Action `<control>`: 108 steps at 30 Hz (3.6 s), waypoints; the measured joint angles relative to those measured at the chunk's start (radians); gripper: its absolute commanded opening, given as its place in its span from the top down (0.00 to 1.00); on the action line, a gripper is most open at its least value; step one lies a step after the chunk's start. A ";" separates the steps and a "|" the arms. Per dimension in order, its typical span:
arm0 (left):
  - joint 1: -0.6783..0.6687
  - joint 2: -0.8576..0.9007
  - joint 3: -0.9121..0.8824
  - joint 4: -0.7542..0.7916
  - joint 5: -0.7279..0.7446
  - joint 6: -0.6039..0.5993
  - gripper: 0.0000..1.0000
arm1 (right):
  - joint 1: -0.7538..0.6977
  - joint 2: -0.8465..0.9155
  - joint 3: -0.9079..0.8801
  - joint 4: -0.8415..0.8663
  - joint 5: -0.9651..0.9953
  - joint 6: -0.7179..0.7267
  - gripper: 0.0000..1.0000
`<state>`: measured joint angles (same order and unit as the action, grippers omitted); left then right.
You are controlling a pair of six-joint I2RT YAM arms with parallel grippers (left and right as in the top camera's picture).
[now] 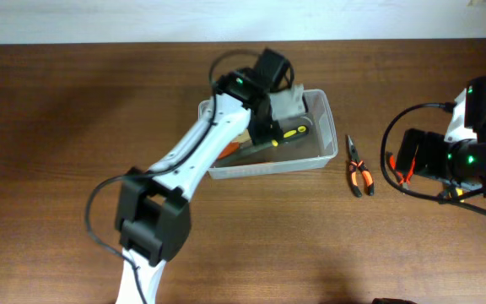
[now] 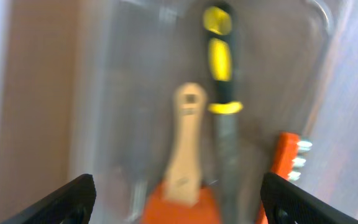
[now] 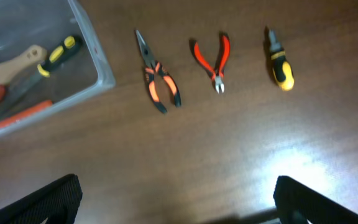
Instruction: Pack container
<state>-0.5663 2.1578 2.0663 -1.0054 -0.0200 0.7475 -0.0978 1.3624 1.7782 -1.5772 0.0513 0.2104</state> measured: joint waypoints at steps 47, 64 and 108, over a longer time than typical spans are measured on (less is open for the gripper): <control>0.837 -0.235 0.108 -0.282 0.017 -0.619 0.01 | -0.005 0.609 -0.456 0.535 -0.064 -0.290 0.47; 0.837 -0.235 0.108 -0.282 0.017 -0.619 0.01 | -0.008 0.600 -0.470 0.569 -0.137 -0.303 0.41; 0.837 -0.235 0.108 -0.282 0.017 -0.619 0.01 | -0.048 0.606 -0.470 0.498 -0.168 0.232 0.41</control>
<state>0.2707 1.9232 2.1746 -1.2873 -0.0029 0.1287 -0.1459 1.9682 1.3087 -1.0794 -0.1165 0.4427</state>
